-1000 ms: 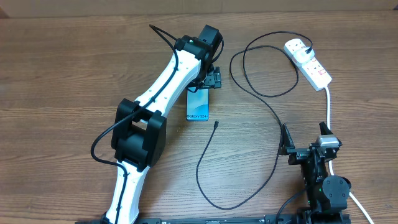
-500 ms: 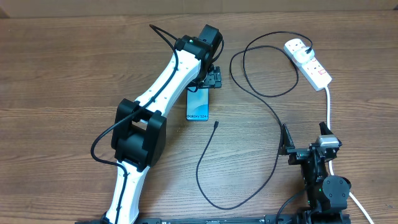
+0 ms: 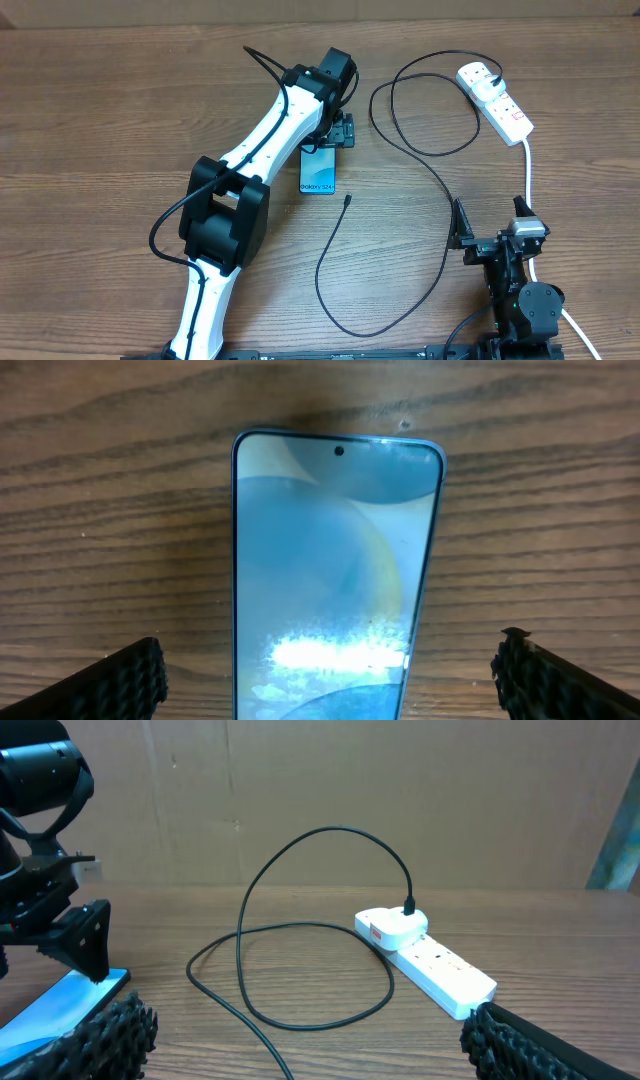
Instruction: Plug charger to phone and switch on socket
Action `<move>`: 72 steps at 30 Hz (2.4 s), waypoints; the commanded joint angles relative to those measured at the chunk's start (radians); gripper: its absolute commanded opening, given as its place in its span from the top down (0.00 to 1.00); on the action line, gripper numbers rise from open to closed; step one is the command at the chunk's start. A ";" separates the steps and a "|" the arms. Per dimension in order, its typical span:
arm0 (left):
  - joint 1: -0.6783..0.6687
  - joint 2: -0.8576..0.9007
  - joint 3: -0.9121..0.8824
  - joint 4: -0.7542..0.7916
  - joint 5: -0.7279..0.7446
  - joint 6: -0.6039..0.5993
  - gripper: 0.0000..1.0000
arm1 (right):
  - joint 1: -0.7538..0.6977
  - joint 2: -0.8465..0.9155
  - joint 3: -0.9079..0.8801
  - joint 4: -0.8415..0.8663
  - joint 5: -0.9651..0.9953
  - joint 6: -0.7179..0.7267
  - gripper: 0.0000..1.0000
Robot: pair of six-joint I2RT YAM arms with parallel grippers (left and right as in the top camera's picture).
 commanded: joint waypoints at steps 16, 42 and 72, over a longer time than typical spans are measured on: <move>0.006 0.062 -0.011 -0.004 0.098 0.114 0.00 | -0.006 -0.010 -0.010 0.006 0.006 0.004 0.00; 0.036 0.076 -0.011 -0.012 0.093 0.048 0.00 | -0.006 -0.010 -0.010 0.006 0.006 0.004 0.00; 0.011 0.076 -0.011 -0.032 0.047 -0.014 0.00 | -0.006 -0.010 -0.010 0.006 0.006 0.004 0.00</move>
